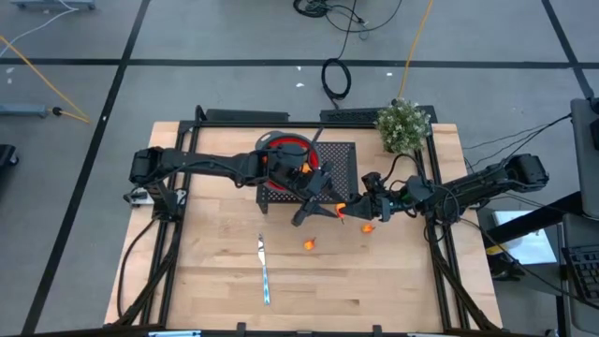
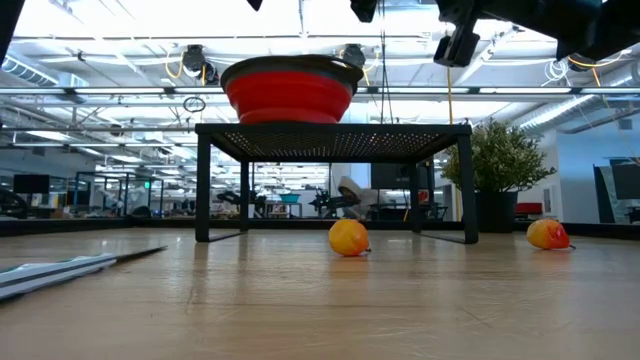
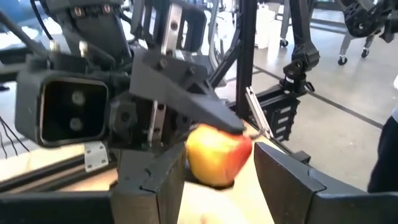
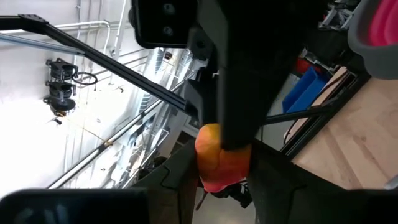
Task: Pick & Place Fruit
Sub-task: Put the top right peach into the strainer on the shelf
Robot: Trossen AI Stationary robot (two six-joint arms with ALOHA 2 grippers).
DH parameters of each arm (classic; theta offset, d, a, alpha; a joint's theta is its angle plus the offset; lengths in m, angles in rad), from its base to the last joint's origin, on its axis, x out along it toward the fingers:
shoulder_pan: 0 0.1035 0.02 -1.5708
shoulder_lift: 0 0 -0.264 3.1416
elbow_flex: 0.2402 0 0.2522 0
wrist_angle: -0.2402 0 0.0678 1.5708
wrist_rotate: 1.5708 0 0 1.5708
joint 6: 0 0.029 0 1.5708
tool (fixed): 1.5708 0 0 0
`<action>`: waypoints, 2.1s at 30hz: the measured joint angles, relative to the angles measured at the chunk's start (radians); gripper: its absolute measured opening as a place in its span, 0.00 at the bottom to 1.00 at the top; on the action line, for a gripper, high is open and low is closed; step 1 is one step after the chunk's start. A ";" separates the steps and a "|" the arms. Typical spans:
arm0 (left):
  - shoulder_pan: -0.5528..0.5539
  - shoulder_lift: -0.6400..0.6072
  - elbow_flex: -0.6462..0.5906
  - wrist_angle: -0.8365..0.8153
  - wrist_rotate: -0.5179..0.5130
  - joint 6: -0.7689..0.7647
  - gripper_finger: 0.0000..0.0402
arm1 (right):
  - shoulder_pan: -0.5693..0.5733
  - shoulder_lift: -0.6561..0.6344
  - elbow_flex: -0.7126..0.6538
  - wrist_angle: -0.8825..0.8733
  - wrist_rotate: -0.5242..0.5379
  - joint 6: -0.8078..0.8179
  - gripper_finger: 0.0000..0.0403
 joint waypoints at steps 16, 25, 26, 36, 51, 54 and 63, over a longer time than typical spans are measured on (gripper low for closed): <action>0.002 0.000 -0.001 0.013 -0.007 0.002 0.46 | -0.022 0.001 0.000 -0.006 -0.014 0.000 0.28; 0.006 0.000 -0.001 0.011 -0.003 0.016 0.29 | -0.024 0.001 0.000 -0.006 -0.028 0.011 0.28; 0.006 0.000 -0.001 0.011 -0.003 0.016 0.28 | -0.024 0.001 0.000 -0.006 -0.028 0.011 0.28; 0.008 0.000 -0.001 -0.007 -0.003 0.020 0.28 | -0.024 0.002 0.000 0.000 -0.026 0.003 0.28; 0.017 0.001 -0.001 -0.023 -0.007 0.010 0.28 | -0.024 0.001 0.000 -0.019 -0.025 0.000 0.45; 0.025 0.001 -0.001 -0.022 -0.007 0.008 0.28 | -0.024 0.001 0.000 -0.020 -0.024 0.000 0.47; 0.064 -0.047 -0.002 -0.051 -0.010 0.016 0.29 | -0.024 0.000 0.000 -0.029 -0.055 0.026 0.47</action>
